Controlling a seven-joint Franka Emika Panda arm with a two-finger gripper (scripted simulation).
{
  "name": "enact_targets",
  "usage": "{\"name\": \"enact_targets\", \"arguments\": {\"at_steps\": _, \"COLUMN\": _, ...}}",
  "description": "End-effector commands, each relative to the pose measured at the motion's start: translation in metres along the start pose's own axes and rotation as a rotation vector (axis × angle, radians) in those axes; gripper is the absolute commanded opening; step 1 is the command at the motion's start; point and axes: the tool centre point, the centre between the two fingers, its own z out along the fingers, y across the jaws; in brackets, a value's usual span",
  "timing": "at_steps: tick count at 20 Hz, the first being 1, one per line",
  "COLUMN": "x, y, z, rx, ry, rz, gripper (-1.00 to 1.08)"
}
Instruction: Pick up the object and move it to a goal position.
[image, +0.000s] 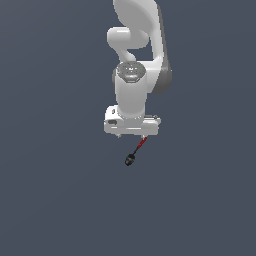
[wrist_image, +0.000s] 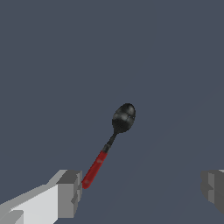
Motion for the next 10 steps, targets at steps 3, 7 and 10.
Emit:
{"name": "enact_targets", "arguments": {"at_steps": 3, "x": 0.0002, "y": 0.0005, "z": 0.0000, "rx": 0.001, "ry": 0.000, "rz": -0.001, "gripper": 1.00}}
{"name": "enact_targets", "arguments": {"at_steps": 7, "x": 0.0018, "y": 0.0043, "z": 0.0002, "rx": 0.007, "ry": 0.001, "rz": -0.006, "gripper": 1.00}}
{"name": "enact_targets", "arguments": {"at_steps": 10, "x": 0.0032, "y": 0.0074, "z": -0.0001, "rx": 0.012, "ry": 0.002, "rz": -0.011, "gripper": 1.00}}
